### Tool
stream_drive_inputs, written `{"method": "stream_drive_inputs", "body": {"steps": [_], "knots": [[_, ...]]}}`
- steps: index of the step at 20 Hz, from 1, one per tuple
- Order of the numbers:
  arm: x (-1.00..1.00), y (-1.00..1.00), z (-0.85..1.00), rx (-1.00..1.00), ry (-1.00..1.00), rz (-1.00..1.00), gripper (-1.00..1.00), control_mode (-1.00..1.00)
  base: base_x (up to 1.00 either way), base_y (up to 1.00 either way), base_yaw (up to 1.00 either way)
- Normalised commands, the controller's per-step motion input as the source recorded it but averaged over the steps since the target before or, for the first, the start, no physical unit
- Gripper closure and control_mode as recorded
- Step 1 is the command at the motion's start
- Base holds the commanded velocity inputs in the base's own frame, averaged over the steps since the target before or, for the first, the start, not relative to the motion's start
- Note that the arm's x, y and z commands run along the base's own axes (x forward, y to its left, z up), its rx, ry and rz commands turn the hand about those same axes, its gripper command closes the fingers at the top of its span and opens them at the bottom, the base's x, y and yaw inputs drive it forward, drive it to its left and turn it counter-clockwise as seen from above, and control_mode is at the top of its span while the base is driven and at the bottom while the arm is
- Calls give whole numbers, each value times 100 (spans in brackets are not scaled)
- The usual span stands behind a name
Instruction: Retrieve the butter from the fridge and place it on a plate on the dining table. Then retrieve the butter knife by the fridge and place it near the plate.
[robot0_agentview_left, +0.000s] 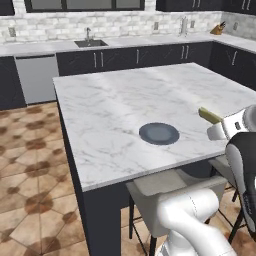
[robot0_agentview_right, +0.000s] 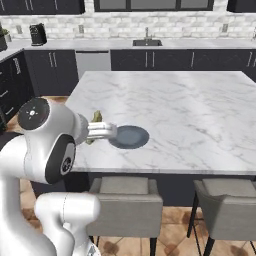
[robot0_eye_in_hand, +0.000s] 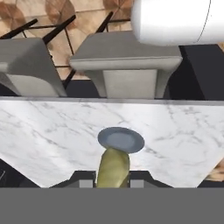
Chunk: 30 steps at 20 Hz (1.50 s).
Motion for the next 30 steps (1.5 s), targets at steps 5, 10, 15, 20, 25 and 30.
{"method": "stream_drive_inputs", "body": {"steps": [5,10,15,20,25,30], "knots": [[100,24,-12,0,15,0,100,-100,0,0,0],[100,32,-68,-1,20,4,100,-100,0,0,0],[98,3,-74,0,13,9,100,-100,0,0,0],[73,-3,-56,0,2,10,100,-100,0,0,0],[66,-10,-46,0,0,4,100,-100,0,0,0],[58,-21,-34,0,1,0,100,-100,0,0,0]]}}
